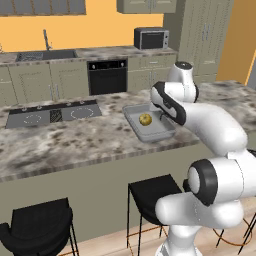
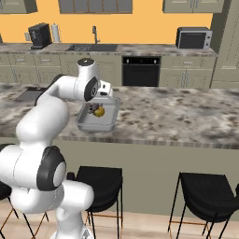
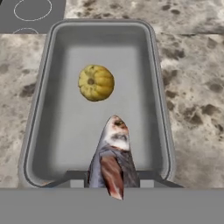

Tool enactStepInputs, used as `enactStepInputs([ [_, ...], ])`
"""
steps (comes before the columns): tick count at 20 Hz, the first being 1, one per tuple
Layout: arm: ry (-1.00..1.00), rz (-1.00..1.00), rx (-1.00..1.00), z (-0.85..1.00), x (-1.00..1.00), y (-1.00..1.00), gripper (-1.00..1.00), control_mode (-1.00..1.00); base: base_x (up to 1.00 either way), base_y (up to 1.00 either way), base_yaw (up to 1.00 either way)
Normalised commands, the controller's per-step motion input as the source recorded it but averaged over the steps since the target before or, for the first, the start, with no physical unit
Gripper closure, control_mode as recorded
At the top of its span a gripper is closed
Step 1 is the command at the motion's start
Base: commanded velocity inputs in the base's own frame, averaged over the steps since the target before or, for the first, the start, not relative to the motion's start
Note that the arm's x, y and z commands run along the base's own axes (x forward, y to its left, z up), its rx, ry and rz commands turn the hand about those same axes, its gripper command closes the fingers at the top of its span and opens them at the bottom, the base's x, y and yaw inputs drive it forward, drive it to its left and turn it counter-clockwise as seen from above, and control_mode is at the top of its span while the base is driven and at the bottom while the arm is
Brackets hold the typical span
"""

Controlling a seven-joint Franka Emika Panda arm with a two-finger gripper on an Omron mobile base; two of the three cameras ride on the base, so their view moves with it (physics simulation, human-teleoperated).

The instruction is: Place one squash and one fish in each tupperware on the nearby counter, to pack two identical lunches.

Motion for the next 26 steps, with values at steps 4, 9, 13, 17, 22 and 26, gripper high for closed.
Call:
enactStepInputs([
  [4,0.00,0.02,0.00,-0.30,0.61,0.00,1.00,-1.00,0.00,0.00,0.00],
  [9,0.00,0.01,0.00,-0.29,0.61,0.00,1.00,-1.00,0.00,0.00,0.00],
  [13,0.00,0.00,0.00,-0.28,0.61,0.00,1.00,-1.00,0.00,0.00,0.00],
  [17,0.00,0.00,0.00,-0.24,0.55,0.00,1.00,-1.00,0.00,0.00,0.00],
  [22,0.00,0.00,-0.01,-0.26,0.44,0.00,1.00,-1.00,0.00,0.00,0.00],
  [26,0.00,0.00,-0.03,-0.28,0.30,0.00,1.00,-1.00,0.00,0.00,0.00],
])
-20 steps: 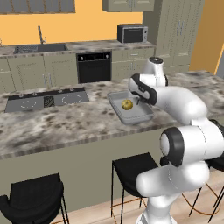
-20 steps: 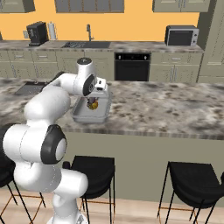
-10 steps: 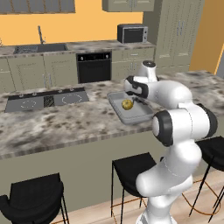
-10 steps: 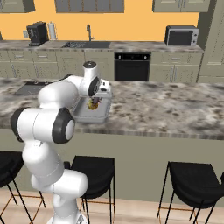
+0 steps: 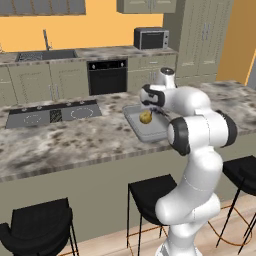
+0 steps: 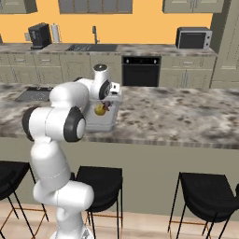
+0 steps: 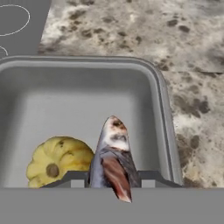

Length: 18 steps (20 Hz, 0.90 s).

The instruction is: Place one squash and one fish in each tupperware on the nearby counter, to pack two identical lunches.

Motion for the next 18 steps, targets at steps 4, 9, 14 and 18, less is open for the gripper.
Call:
enactStepInputs([
  [4,-0.07,0.00,-0.15,-0.26,-0.03,0.38,1.00,-1.00,0.00,0.00,0.00],
  [9,-0.13,0.00,-0.22,-0.36,-0.27,0.68,1.00,-1.00,0.00,0.00,0.00],
  [14,0.01,0.00,-0.07,0.09,-0.11,0.00,1.00,-1.00,0.00,0.00,0.00],
  [18,0.20,0.00,0.00,0.70,-0.03,-0.60,1.00,-1.00,0.00,0.00,0.00],
])
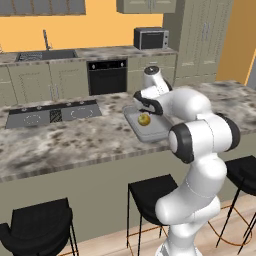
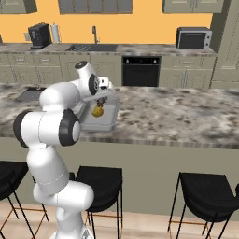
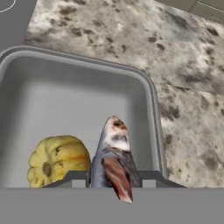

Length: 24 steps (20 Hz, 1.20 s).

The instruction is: Place one squash and one fish in each tupperware on the nearby counter, to pack two identical lunches.

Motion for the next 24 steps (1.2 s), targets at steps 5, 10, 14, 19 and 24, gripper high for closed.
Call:
enactStepInputs([
  [5,0.20,0.00,0.00,0.38,0.00,-0.12,1.00,-1.00,0.00,0.00,0.00],
  [10,0.02,0.00,-0.01,-0.35,0.01,0.39,1.00,-1.00,0.00,0.00,0.00],
  [14,0.00,0.00,0.00,-0.62,0.01,0.08,1.00,-1.00,0.00,0.00,0.00],
  [19,-0.01,0.00,0.05,-0.34,0.01,-0.04,1.00,-1.00,0.00,0.00,0.00],
  [24,0.00,0.00,0.08,0.00,0.01,-0.17,1.00,-1.00,0.00,0.00,0.00],
])
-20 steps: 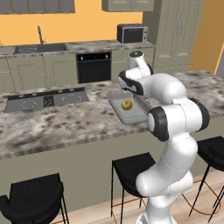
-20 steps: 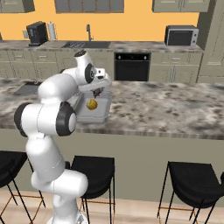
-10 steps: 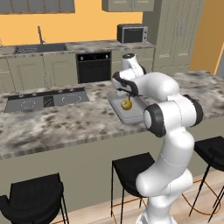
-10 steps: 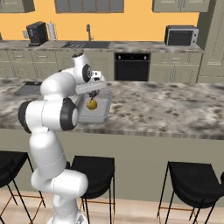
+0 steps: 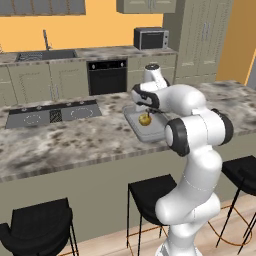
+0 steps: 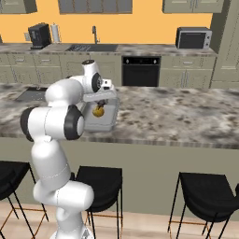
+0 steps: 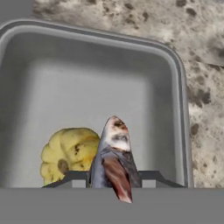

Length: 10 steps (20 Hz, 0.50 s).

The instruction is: Place one squash and one fish in each tupperware on the nearby counter, to pack two identical lunches.

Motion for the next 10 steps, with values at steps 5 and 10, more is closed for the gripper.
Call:
enactStepInputs([
  [5,0.00,0.00,0.01,-0.26,0.00,-0.07,1.00,-1.00,0.00,0.00,0.00],
  [10,0.00,0.00,0.00,-0.45,0.00,0.00,1.00,-1.00,0.00,0.00,0.00],
])
